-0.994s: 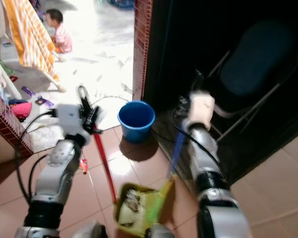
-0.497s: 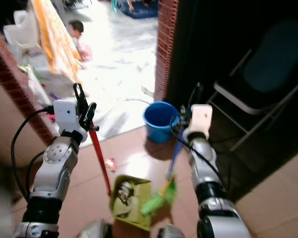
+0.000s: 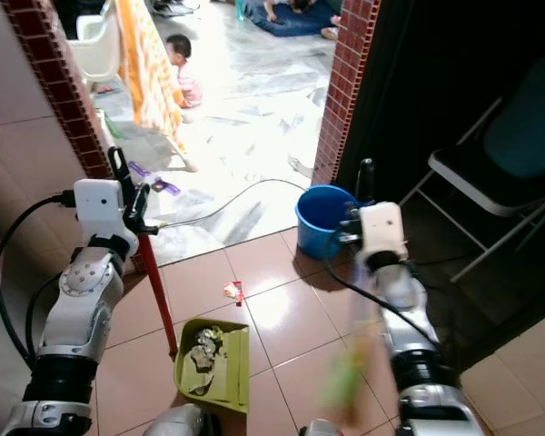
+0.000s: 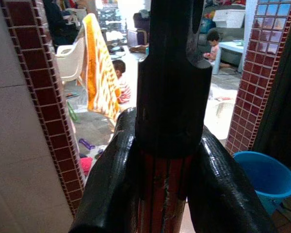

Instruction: Sweep floor

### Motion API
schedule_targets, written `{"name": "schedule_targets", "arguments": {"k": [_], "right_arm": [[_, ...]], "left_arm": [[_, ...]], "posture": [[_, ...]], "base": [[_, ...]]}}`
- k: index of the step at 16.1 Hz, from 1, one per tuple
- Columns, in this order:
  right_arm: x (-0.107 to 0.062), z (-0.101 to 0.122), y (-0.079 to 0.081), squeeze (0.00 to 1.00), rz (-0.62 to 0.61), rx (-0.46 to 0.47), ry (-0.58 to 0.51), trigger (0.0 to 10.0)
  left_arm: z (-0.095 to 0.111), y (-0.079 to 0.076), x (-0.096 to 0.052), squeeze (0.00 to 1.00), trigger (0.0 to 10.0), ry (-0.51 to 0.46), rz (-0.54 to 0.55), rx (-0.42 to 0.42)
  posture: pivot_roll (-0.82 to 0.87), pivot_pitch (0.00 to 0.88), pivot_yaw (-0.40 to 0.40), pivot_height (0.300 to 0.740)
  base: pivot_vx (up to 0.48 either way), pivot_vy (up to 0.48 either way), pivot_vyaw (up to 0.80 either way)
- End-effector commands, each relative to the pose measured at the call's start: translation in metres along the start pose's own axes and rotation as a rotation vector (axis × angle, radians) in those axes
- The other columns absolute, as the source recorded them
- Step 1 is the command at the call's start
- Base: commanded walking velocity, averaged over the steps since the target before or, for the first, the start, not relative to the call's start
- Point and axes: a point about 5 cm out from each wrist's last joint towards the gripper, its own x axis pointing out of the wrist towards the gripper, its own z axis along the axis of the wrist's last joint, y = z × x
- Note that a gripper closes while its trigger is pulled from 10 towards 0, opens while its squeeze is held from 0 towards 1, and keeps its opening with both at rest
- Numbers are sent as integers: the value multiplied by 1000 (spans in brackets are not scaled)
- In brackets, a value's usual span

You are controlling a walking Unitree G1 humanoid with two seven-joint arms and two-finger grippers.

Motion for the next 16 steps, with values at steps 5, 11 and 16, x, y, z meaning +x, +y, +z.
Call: {"name": "schedule_targets", "arguments": {"k": [5, 11, 16], "right_arm": [[3, 18, 30, 0, 75, 86, -93, 10000], [-13, 6, 74, 0, 198, 115, -33, 10000], [-15, -3, 68, 0, 183, 111, 25, 10000]], "left_arm": [[18, -9, 7, 0, 10000, -82, 3, -21], [72, -1, 20, 0, 10000, -251, 119, -113], [102, 7, 29, 0, 10000, -340, 179, -155]], "posture": [[-40, 0, 18, 740], [-42, 0, 10, 740], [-57, 0, 15, 740]], "base": [[0, 0, 0], [0, 0, 0], [0, 0, 0]]}}
